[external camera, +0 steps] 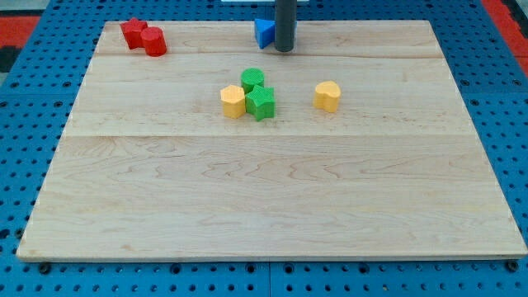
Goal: Point the arm towards the red circle
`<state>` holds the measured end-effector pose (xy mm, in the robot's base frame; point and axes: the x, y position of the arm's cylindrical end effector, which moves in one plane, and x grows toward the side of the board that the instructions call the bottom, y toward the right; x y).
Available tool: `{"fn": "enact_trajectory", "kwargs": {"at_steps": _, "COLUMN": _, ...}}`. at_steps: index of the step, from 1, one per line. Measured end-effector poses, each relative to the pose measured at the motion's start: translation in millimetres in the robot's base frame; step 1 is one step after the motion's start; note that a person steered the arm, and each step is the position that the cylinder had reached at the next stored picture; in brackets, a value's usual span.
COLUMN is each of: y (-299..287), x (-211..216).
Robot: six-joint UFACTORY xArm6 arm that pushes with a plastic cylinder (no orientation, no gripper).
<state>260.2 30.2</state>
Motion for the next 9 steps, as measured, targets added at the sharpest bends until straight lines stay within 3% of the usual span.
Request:
{"fn": "enact_trajectory", "kwargs": {"at_steps": 1, "y": 0, "x": 19}}
{"fn": "enact_trajectory", "kwargs": {"at_steps": 5, "y": -102, "x": 21}}
{"fn": "enact_trajectory", "kwargs": {"at_steps": 7, "y": -111, "x": 21}}
{"fn": "enact_trajectory", "kwargs": {"at_steps": 9, "y": -169, "x": 56}}
